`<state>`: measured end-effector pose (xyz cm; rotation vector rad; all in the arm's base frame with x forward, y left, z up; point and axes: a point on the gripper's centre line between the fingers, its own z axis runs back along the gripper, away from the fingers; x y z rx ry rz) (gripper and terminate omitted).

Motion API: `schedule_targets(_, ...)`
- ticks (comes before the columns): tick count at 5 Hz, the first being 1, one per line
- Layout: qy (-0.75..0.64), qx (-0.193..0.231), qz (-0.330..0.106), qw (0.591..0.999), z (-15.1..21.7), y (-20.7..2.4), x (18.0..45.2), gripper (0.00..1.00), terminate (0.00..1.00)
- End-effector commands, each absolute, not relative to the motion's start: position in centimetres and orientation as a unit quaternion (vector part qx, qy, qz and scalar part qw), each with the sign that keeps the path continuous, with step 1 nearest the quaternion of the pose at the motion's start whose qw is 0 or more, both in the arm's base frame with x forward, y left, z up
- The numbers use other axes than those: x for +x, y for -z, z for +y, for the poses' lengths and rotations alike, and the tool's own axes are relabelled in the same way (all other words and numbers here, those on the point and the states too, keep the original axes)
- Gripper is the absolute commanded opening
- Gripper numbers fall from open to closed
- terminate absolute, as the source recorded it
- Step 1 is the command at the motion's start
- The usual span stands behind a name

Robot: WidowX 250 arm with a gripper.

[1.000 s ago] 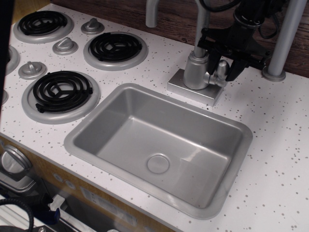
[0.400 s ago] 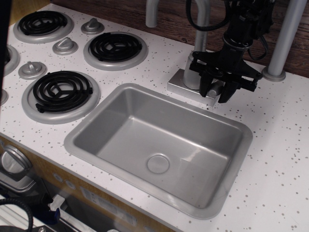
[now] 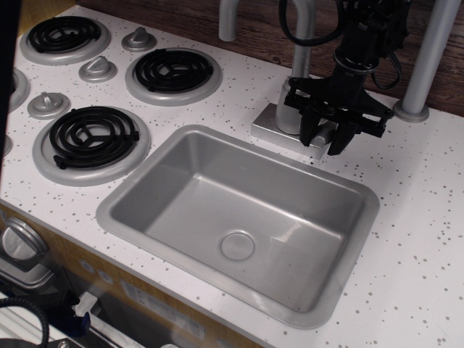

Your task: Lever vertical to front

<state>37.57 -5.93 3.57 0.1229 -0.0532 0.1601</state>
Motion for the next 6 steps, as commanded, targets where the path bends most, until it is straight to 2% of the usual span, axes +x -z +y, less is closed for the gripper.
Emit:
schedule_targets(1, -0.075, 0.051, -0.039, 0.995, -6.1, -4.3, 38.2, 0.0, 0.0)
schedule_targets(3, -0.072, 0.05, -0.039, 0.995, -6.2, -4.0, 38.3, 0.0, 0.0)
schedule_targets(4, -0.074, 0.062, -0.036, 0.995, -6.5, -5.4, 38.2, 1.0, 0.0)
schedule_targets(5, -0.082, 0.077, -0.018, 0.994, -6.5, -7.7, 37.3, 1.0, 0.0)
schedule_targets(6, -0.082, 0.097, -0.016, 0.992, -6.3, -9.0, 36.4, 1.0, 1.0)
